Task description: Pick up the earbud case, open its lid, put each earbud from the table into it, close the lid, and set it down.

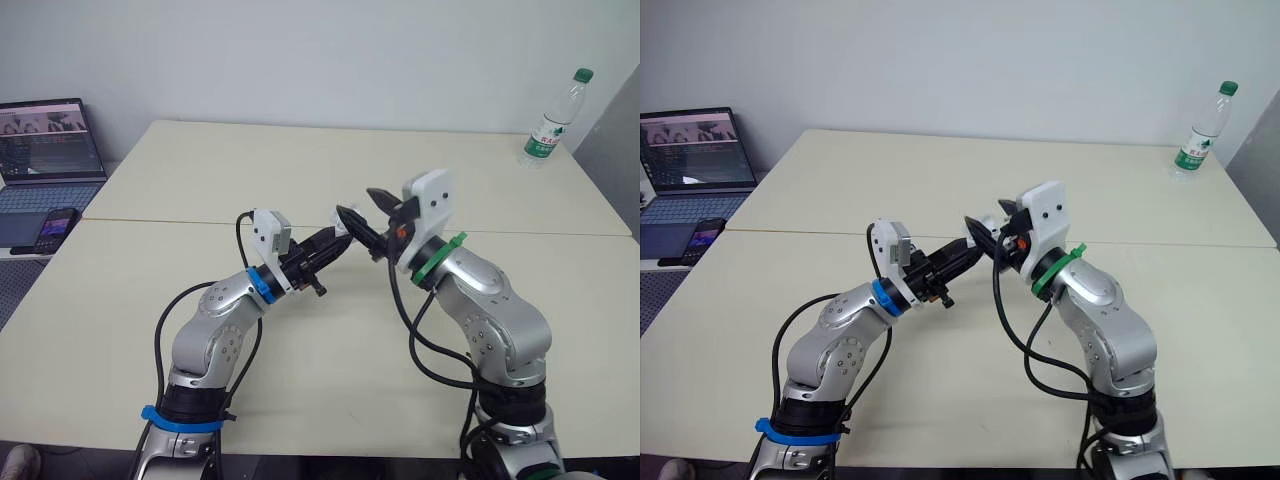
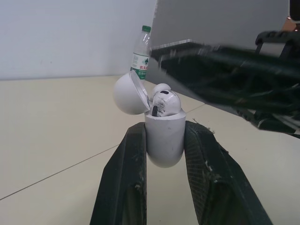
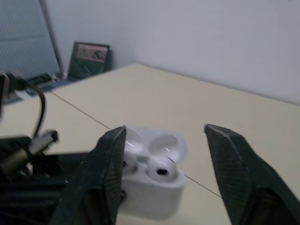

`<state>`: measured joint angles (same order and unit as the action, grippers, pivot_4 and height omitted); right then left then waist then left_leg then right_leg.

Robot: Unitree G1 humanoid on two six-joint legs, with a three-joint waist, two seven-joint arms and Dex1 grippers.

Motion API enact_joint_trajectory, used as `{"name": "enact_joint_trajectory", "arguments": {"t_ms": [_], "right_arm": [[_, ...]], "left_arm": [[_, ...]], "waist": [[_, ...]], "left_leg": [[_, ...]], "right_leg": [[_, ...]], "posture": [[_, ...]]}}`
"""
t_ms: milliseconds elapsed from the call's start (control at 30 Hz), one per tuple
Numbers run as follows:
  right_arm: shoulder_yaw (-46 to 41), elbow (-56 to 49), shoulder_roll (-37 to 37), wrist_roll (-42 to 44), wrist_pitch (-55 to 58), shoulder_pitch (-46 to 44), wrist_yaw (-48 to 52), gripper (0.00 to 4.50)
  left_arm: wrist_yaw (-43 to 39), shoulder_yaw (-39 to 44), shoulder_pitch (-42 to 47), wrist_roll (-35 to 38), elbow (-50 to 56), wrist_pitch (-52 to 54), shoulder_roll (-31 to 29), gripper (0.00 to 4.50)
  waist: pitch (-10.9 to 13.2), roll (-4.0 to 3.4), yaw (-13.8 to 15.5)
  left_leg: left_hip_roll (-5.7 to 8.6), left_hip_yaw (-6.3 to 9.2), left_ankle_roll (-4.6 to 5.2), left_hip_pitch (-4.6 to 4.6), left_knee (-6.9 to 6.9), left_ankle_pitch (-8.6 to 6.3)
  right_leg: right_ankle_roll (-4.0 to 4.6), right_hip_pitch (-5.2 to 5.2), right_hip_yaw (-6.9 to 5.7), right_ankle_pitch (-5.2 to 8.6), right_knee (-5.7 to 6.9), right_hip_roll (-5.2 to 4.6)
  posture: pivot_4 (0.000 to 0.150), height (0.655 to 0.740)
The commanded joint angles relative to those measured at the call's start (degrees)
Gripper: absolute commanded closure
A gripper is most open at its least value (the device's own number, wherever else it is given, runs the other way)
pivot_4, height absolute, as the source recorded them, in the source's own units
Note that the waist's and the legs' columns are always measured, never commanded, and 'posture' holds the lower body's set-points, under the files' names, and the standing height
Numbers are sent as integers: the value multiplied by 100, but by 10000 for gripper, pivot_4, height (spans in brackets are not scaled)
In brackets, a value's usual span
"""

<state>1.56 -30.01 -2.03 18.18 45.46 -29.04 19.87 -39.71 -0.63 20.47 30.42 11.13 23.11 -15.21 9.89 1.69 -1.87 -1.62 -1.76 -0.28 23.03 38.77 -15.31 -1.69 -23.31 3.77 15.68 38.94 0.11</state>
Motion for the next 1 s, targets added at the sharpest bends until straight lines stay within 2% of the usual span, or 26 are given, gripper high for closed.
{"name": "enact_joint_trajectory", "arguments": {"t_ms": [33,67,200,267,367,500,667,733,900,1000], "right_arm": [[-322,-348,16,445,-119,-134,-32,1420],[-358,-355,2,509,-113,-129,-48,226],[-899,-276,-158,1031,103,-290,-108,226],[-1229,-48,-527,1278,315,-382,8,226],[-1723,466,-1183,1727,680,-498,290,5422],[-1701,1037,-2356,2181,1158,-297,1306,19690],[-1193,1194,-3069,2385,1214,-109,2161,39159],[-1065,1159,-3164,2521,1263,-90,2381,44916],[-1053,1013,-3267,2968,1450,-104,2623,44916],[-1332,856,-3318,3608,1755,-143,2684,44916]], "left_arm": [[-70,29,64,85,180,-153,36,37339],[-72,27,65,85,177,-152,39,37339],[-193,-15,81,94,146,-146,13,37339],[-430,-41,93,173,101,-160,-15,37339],[-1013,-26,133,566,55,54,-112,37339],[-1950,-146,337,975,-154,448,-452,37339],[-2589,-316,733,1090,-517,725,-626,37339],[-2749,-362,861,1124,-645,863,-641,37339],[-3116,-438,1007,1136,-864,1064,-674,37339],[-3115,-420,1022,1054,-977,1095,-664,37339]], "waist": [[0,0,-1],[0,0,1],[0,0,2],[0,0,2],[1,1,1],[4,-1,-2],[5,0,-16],[6,1,-19],[8,3,-16],[11,6,-11]], "left_leg": [[1,0,0,0,0,0],[2,-1,0,1,0,0],[4,-3,0,1,0,0],[4,-2,0,1,0,0],[5,-7,1,0,0,0],[4,-7,2,0,-6,-1],[-3,-5,4,0,-12,-2],[-4,-6,4,0,-12,-2],[-6,-5,4,1,-12,-2],[-5,-5,3,3,-12,-2]], "right_leg": [[0,0,0,0,-1,0],[0,0,0,0,-3,-2],[0,1,1,0,-4,-5],[0,1,0,0,-4,-5],[0,1,1,0,-6,-4],[5,0,2,3,-9,1],[4,-1,8,8,-14,39],[-5,-2,12,13,-14,41],[-22,-2,12,23,-14,41],[-20,-2,12,22,-15,37]], "posture": [[1500,7389],[1500,7389],[1500,7389],[1500,7389],[1500,7389],[1500,7389],[1500,7389],[1500,7389],[1500,7389],[1500,7389]]}}
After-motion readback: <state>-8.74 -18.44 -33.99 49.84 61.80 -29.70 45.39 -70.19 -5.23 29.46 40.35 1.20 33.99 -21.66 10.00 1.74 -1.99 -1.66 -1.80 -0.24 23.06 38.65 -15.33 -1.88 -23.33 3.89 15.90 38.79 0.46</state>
